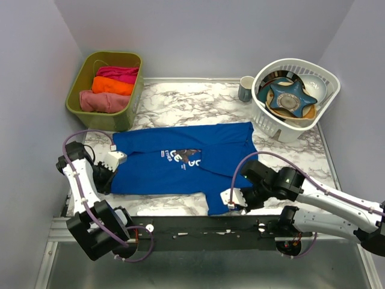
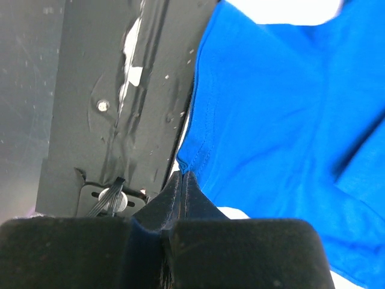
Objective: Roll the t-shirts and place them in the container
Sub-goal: Fold the T-shirt at the center of the board.
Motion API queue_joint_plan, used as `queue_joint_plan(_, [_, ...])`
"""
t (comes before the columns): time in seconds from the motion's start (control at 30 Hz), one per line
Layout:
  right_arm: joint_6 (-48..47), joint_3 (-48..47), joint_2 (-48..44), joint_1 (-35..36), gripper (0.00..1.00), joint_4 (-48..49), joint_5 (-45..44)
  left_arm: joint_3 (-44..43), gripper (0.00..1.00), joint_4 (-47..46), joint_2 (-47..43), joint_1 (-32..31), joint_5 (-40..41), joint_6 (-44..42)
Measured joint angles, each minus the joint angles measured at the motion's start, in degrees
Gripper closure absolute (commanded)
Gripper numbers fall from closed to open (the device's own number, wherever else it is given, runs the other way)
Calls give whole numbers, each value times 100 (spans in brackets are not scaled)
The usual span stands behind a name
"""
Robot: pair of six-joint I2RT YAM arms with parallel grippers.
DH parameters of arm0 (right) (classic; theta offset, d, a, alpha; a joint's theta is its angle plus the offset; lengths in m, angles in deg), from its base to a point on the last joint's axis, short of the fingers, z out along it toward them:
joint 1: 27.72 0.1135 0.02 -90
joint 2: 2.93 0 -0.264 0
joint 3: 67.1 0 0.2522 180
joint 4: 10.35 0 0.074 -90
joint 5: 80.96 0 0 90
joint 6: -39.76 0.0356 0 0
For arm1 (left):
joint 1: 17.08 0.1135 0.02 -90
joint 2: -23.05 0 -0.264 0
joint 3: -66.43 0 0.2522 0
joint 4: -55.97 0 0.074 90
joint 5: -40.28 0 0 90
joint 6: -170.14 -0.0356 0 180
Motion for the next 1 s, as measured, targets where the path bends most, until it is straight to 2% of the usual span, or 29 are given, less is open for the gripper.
queue_joint_plan(0.23, [514, -494, -190, -59, 99, -2, -160, -249, 100, 339, 256, 0, -94, -186])
queue_joint_plan(0.6, [654, -1167, -2, -431, 99, 15, -981, -605, 100, 52, 656, -63, -402, 39])
queue_joint_plan(0.77, [544, -1281, 317, -896, 100, 188, -1399, -734, 100, -293, 879, -129, -496, 361])
queue_joint_plan(1.0, [365, -1910, 1165, -1755, 100, 549, -1744, -992, 100, -988, 1342, -350, -656, 922])
